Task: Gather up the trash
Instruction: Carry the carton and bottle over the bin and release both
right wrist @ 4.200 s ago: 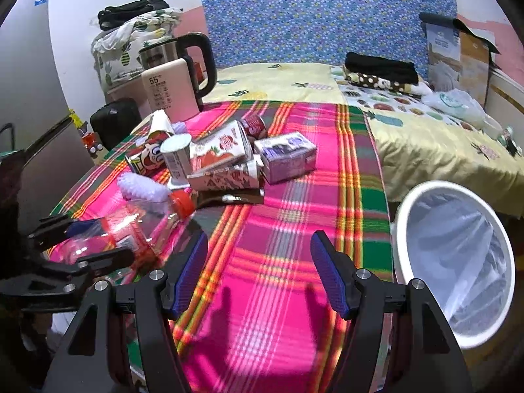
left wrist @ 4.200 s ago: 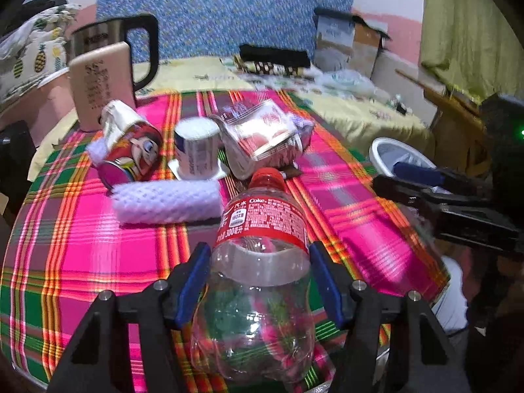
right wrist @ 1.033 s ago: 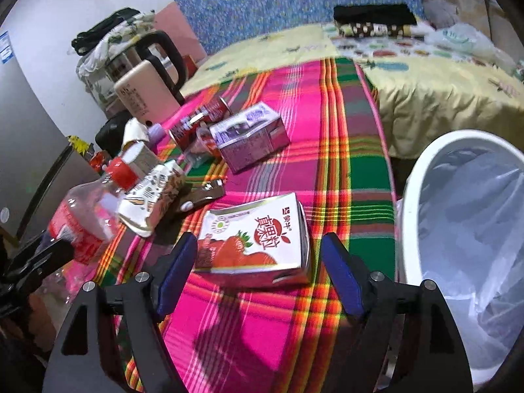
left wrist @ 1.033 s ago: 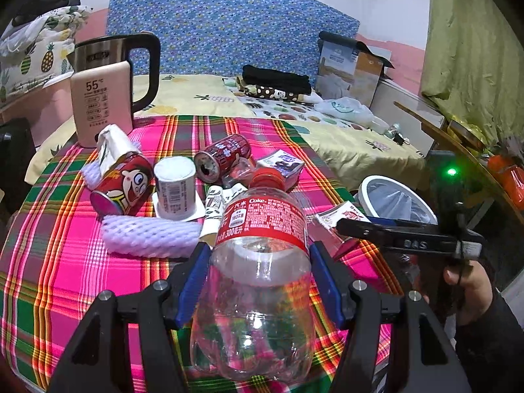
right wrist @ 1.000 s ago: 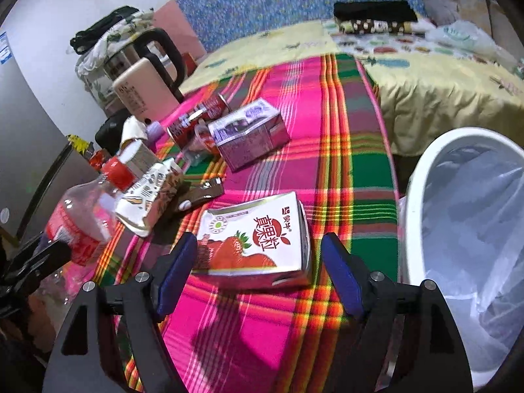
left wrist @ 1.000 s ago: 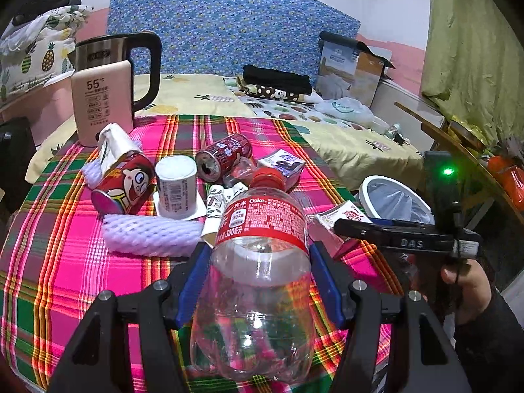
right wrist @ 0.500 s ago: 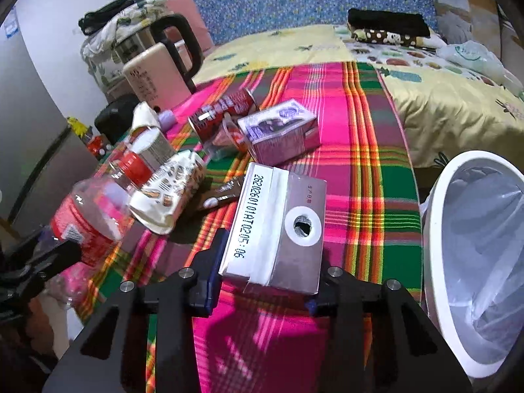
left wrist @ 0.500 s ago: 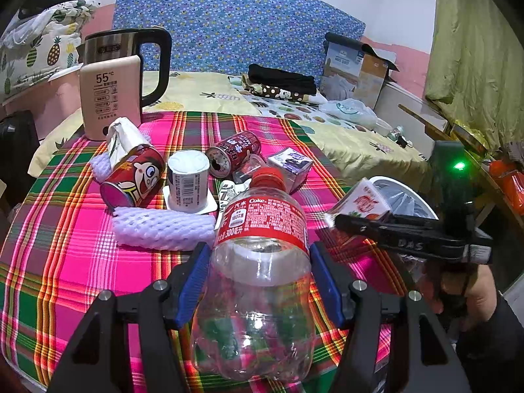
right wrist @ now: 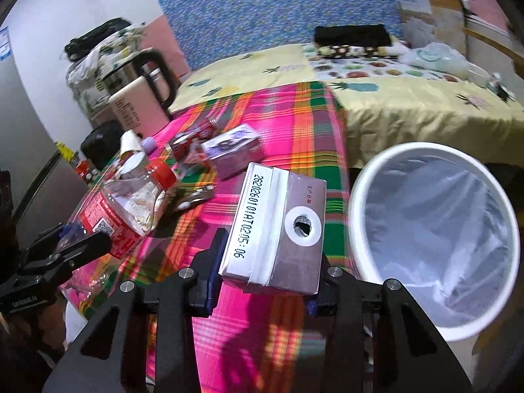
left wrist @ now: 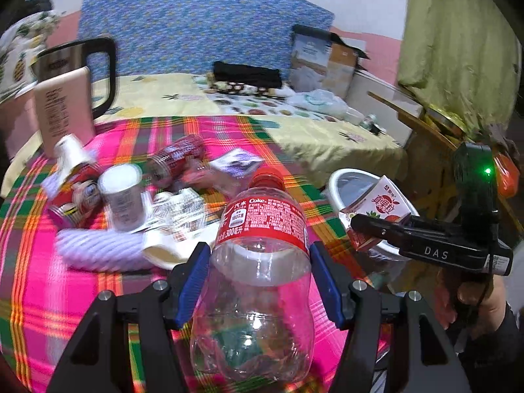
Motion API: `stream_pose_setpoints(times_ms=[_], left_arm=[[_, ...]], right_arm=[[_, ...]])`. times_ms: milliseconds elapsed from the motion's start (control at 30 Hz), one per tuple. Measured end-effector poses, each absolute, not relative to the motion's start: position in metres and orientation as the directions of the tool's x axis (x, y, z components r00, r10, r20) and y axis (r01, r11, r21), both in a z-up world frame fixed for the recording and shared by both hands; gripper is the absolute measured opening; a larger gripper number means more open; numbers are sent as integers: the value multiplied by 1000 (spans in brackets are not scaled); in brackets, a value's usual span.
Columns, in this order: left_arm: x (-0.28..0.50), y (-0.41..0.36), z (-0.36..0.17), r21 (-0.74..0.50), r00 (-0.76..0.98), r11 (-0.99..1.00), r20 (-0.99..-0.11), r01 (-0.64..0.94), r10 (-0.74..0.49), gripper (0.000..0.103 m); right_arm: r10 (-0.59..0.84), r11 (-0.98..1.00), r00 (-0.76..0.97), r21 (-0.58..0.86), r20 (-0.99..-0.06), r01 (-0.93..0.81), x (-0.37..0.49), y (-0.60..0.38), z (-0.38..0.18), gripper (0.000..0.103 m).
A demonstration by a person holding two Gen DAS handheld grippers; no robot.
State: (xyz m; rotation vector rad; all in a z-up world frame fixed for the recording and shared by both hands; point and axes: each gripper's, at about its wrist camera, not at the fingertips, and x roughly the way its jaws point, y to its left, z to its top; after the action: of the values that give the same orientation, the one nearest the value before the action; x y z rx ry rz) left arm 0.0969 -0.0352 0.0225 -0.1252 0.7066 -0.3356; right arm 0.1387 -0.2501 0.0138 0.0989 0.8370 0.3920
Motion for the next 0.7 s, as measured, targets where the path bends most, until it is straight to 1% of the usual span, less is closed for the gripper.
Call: stream_pose_setpoints(times_ms=[333, 700], left_arm=[[127, -116, 25, -217, 647, 880, -608, 423, -461, 64], [158, -179, 14, -227, 559, 818, -633, 528, -536, 64]], right_arm=[[243, 969, 659, 209, -712, -131, 131, -310, 14, 40], [128, 990, 641, 138, -756, -35, 134, -345, 2, 40]])
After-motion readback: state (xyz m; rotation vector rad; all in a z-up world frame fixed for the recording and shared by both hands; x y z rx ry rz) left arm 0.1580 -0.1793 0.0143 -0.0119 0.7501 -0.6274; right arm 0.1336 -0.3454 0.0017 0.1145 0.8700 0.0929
